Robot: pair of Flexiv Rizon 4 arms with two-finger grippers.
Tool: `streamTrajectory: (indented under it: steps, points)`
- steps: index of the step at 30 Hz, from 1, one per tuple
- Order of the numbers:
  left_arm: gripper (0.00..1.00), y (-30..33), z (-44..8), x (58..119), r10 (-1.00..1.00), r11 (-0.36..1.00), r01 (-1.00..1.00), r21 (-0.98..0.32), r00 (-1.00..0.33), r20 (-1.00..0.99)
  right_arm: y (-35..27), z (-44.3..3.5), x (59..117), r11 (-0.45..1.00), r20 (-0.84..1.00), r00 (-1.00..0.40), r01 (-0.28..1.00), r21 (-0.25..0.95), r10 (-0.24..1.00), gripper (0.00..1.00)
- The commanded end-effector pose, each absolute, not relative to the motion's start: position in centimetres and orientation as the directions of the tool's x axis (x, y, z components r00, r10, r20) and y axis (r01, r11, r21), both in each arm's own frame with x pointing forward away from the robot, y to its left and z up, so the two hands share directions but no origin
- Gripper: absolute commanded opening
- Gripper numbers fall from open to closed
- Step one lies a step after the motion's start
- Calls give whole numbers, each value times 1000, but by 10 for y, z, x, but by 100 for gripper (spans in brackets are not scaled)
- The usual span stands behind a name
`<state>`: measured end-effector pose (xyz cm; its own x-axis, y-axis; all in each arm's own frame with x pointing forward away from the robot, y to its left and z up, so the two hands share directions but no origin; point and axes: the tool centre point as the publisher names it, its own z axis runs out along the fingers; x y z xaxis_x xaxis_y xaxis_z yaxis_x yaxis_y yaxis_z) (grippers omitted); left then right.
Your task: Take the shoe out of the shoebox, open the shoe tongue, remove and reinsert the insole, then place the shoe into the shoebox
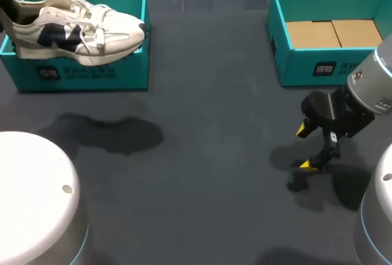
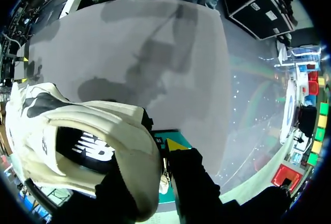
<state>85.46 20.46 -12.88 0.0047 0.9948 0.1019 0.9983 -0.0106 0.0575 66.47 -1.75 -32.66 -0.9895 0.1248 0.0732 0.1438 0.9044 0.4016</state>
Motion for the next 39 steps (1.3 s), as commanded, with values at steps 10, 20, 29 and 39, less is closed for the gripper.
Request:
streamTrajectory:
  steps: [10,20,29,39]
  points:
    - [0,128,-158,769,985,7,998,60,-17,173,-18,-326,663,905,71,-990,144,401,126,100]
    - [0,80,-186,731,983,-28,999,-29,33,183,-18,-326,663,905,71,-990,144,401,126,100]
    - [0,80,-186,731,983,-28,999,-29,33,183,-18,-326,663,905,71,-990,144,401,126,100]
    - [0,61,-208,719,973,-61,997,-46,70,219,-18,-326,663,905,71,-990,144,401,126,100]
